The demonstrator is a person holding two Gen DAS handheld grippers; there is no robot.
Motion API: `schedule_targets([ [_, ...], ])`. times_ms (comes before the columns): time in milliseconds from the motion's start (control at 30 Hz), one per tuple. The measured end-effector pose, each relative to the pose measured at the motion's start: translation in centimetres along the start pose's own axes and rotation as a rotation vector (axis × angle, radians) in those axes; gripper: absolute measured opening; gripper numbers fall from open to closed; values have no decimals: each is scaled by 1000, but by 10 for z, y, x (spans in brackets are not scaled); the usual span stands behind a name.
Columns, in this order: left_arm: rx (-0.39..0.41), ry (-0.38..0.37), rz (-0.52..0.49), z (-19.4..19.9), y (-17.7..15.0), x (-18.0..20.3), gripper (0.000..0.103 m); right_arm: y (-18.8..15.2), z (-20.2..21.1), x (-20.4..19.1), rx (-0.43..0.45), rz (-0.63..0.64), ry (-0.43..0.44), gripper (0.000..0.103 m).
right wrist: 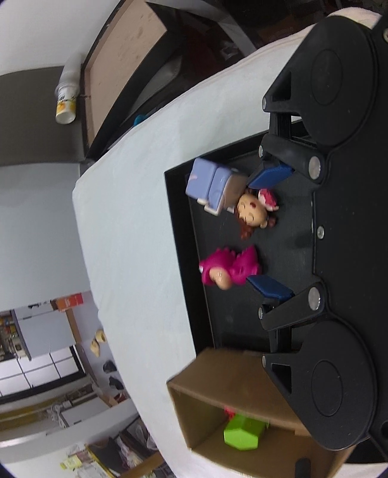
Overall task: Organize rigid objects
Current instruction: 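Move the right gripper over the tray and grasp the brown-haired girl figure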
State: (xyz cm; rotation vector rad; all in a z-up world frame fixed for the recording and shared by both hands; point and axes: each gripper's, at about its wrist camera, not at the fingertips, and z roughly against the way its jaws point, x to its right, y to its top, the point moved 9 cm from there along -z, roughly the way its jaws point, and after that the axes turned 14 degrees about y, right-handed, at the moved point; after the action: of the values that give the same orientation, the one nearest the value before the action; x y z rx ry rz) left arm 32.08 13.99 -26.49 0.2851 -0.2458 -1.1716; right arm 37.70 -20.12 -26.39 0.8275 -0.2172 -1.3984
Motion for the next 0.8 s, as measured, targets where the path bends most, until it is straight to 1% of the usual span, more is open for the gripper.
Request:
schedule_targets([
  [167, -5, -6, -4, -1, 0, -1, 20, -2, -15, 13, -24, -9, -22, 64],
  [300, -4, -5, -3, -1, 0, -2, 20, -3, -27, 21, -51, -13, -20, 64],
  [533, -2, -1, -8, -3, -2, -2, 20, -5, -36, 26, -62, -5, -14, 63],
  [600, -1, 1, -7, -3, -2, -1, 20, -7, -37, 24, -66, 4, 0, 60],
  [667, -1, 1, -8, -3, -1, -1, 20, -11, -38, 24, -81, 8, 7, 37],
  [700, -1, 2, -8, -4, -2, -2, 20, -13, -37, 23, -89, 11, 12, 37],
  [800, -1, 1, -8, -3, -1, -2, 20, -15, -28, 18, -73, 43, 14, 37],
])
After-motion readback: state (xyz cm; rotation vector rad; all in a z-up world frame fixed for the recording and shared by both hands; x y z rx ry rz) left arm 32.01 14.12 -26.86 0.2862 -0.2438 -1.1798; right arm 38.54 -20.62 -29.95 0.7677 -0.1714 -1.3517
